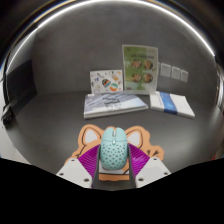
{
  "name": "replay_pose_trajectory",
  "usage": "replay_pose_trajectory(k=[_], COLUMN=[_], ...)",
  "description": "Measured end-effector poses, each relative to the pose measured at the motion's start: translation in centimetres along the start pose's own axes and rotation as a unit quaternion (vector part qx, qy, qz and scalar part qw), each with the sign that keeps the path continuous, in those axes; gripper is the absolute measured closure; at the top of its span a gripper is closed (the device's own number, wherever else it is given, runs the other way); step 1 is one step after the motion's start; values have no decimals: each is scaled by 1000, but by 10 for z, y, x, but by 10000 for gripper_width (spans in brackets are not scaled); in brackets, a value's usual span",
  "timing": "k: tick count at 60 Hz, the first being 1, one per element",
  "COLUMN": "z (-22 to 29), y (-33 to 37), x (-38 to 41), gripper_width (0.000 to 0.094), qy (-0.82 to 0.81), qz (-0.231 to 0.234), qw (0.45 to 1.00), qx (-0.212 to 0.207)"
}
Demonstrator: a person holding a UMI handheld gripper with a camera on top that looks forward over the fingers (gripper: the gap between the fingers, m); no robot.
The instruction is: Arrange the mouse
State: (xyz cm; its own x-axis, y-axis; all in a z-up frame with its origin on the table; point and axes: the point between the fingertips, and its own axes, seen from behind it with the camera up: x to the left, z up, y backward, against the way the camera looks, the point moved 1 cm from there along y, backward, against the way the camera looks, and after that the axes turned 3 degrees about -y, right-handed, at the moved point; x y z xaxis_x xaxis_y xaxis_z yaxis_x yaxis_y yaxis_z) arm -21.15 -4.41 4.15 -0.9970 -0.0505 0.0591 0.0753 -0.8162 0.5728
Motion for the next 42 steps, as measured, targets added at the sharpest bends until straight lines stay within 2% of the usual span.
replay_pose_trajectory(k=[5,12,20,22,24,25,29,31,34,42], z=[-31,-42,-40,-39,-38,-37,-38,-39,-38,-42], y=[-10,-18,-25,-25,-25,-25,-18,-12,4,61], x=[5,-1,2,2,2,4,9,11,18,41], gripper_width=[509,507,440,377,367,273,70,114,87,89], qy=[-1,-4,-27,-31,-32,-32,-31,-29,-21,23], qz=[-20,-36,-12,-12,-11,-10,-6,-4,3,43], qw=[1000,999,999,999,999,999,1000,1000,1000,998], qx=[16,19,12,10,9,7,6,5,-1,-38])
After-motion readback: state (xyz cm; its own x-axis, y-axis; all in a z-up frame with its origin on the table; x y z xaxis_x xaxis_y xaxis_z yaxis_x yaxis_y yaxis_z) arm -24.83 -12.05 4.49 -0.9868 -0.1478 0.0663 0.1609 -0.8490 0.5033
